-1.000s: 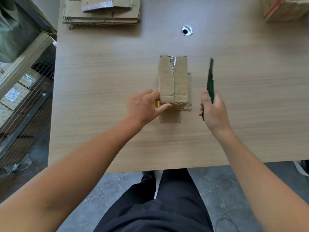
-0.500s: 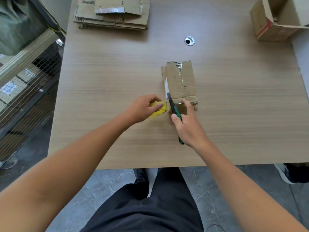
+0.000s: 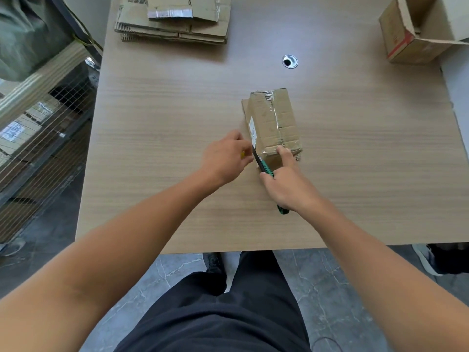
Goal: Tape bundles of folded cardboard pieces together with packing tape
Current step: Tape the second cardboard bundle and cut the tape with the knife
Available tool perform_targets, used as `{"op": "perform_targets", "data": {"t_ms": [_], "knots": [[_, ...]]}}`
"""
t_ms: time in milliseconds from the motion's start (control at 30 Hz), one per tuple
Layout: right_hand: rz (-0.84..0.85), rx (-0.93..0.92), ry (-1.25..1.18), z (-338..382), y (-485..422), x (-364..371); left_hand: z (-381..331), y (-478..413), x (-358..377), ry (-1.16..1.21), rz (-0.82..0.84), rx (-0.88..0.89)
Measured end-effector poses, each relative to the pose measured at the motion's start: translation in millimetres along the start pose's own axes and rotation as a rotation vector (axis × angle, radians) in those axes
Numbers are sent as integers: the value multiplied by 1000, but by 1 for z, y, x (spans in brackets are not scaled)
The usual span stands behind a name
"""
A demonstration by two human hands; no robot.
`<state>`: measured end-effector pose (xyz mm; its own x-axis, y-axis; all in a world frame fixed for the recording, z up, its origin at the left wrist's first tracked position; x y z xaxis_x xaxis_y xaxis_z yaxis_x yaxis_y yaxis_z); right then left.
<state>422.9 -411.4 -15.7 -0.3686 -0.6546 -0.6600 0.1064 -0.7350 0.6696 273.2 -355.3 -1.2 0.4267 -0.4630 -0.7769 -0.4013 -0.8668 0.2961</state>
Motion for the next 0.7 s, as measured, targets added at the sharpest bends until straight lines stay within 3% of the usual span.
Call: {"op": "perform_targets", "data": {"t_ms": [100, 233, 367, 433, 567, 700], "knots": [[44, 14, 215, -6, 1, 6, -4, 9, -23, 54, -151, 65], [-44, -226, -10, -12, 10, 2, 11, 10, -55, -48, -287, 110], [-313, -368, -459, -24, 19, -16, 6, -10, -48, -235, -202, 259], [-474, -384, -553, -27, 18, -16, -7, -20, -35, -327, -158, 389], [-707, -432, -636, -28, 8, -13, -27, -33, -19, -361, -238, 534], [-881, -442, -525, -34, 1, -12, -27, -37, -7, -325, -322, 551]]}}
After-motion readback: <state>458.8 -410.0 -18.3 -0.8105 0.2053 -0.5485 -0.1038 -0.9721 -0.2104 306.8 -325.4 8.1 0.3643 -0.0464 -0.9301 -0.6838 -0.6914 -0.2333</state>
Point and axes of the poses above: each hand's wrist, its own y-axis away from the middle knuckle, its own x-axis out of the palm, z = x × y, the point moved 8 cm from there along -y, towards the middle knuckle, and after that the axes turned 11 degrees about z, right-handed, at the moved point
